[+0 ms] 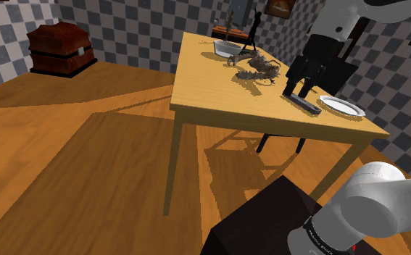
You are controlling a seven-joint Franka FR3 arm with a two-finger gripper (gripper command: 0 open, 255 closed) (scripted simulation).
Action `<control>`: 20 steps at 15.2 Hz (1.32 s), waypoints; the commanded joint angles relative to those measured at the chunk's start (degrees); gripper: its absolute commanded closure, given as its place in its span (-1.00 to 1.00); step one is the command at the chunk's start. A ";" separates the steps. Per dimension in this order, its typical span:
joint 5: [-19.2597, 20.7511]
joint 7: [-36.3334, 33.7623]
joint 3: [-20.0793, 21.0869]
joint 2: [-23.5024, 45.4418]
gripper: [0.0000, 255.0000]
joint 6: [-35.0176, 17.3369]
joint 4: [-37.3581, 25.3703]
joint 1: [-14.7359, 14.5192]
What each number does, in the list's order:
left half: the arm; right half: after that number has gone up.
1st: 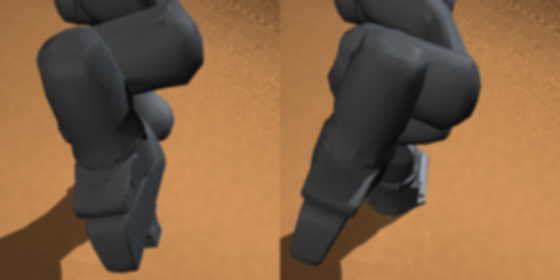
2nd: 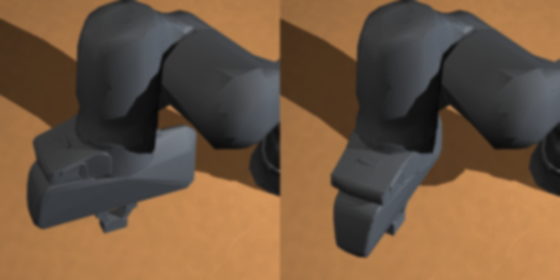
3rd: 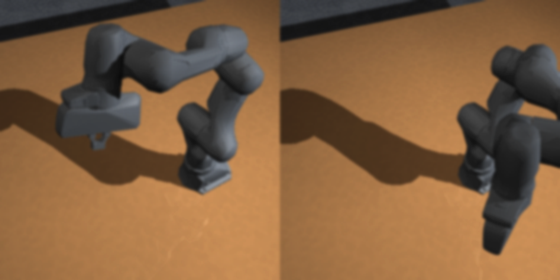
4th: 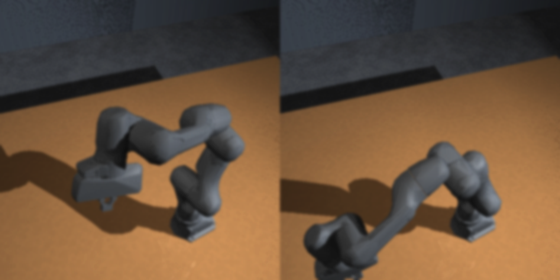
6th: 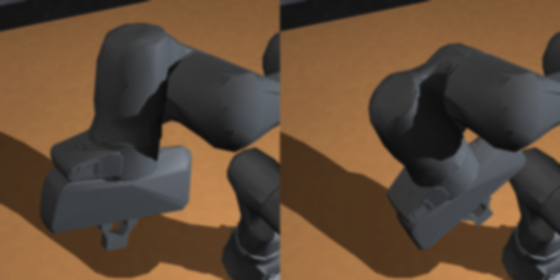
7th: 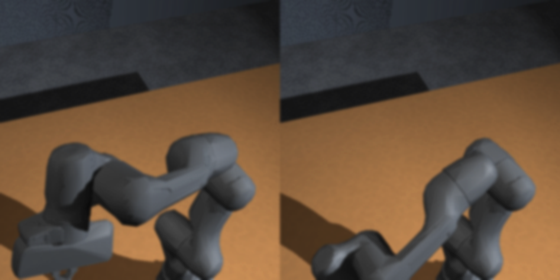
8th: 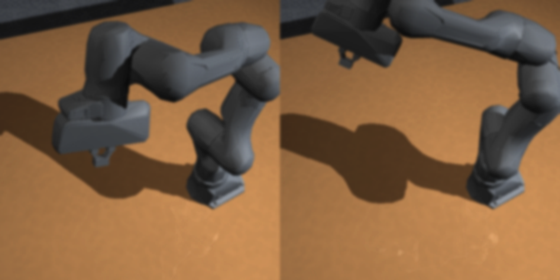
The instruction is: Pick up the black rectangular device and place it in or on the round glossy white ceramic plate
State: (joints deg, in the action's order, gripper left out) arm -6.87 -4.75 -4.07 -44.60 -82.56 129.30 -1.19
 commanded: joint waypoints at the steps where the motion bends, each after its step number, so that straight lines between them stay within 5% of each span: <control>1: 0.00 0.00 0.00 0.00 -1.00 0.00 0.00 0.00; 20: 16.15 24.87 -19.67 16.15 -1.00 -12.79 -5.42 4.86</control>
State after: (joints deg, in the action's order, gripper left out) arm 8.85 18.79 -22.68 -29.92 -94.33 124.67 3.60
